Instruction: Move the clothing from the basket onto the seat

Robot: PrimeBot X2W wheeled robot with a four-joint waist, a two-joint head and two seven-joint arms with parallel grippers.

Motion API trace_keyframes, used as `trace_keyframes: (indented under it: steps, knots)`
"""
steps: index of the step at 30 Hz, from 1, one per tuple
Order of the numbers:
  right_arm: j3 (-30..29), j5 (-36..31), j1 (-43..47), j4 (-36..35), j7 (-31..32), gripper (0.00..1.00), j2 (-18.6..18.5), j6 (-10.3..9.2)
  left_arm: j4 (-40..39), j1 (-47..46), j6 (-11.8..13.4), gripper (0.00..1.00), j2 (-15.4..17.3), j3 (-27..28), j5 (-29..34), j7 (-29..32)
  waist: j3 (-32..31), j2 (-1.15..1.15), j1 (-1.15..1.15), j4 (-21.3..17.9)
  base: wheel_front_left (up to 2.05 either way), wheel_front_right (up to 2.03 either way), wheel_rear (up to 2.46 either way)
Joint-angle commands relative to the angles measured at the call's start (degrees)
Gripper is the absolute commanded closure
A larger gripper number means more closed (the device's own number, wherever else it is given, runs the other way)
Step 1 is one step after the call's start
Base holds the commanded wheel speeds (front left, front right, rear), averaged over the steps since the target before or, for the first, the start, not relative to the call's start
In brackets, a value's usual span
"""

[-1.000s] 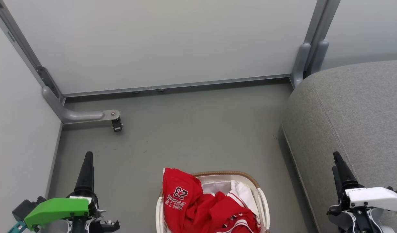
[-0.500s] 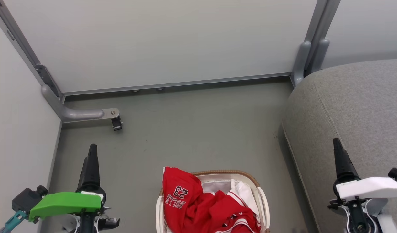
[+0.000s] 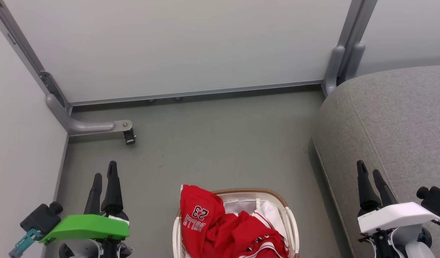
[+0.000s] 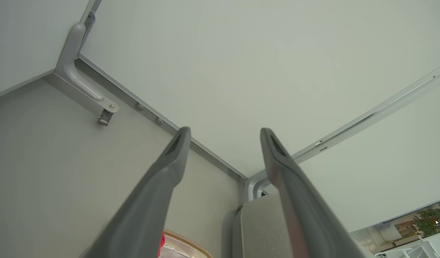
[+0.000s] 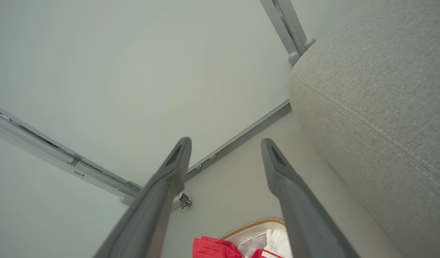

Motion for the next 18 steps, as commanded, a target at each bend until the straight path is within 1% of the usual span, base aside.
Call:
trace_keyframes:
  steps: [1,6,18]
  knots:
    - [0.13,-2.19,0.04,-0.29,-0.6,0.0,-0.41,0.01,-0.72,0.1,0.09,0.0,0.36,-0.54,3.16,-0.51,0.01,0.28,0.0,-0.02,0.0,0.0,0.0]
    - [0.37,-6.48,0.17,0.57,-1.47,0.0,-0.45,0.01,-0.69,0.61,0.3,0.0,0.39,-1.88,10.06,-1.38,-0.04,0.31,0.0,-0.04,0.0,0.0,0.0]
    - [1.22,-15.94,0.49,0.13,-3.35,0.0,-0.54,0.01,0.36,1.72,1.3,0.0,0.44,-3.08,18.47,-3.28,-0.21,0.37,0.0,-0.06,0.0,0.0,0.0]
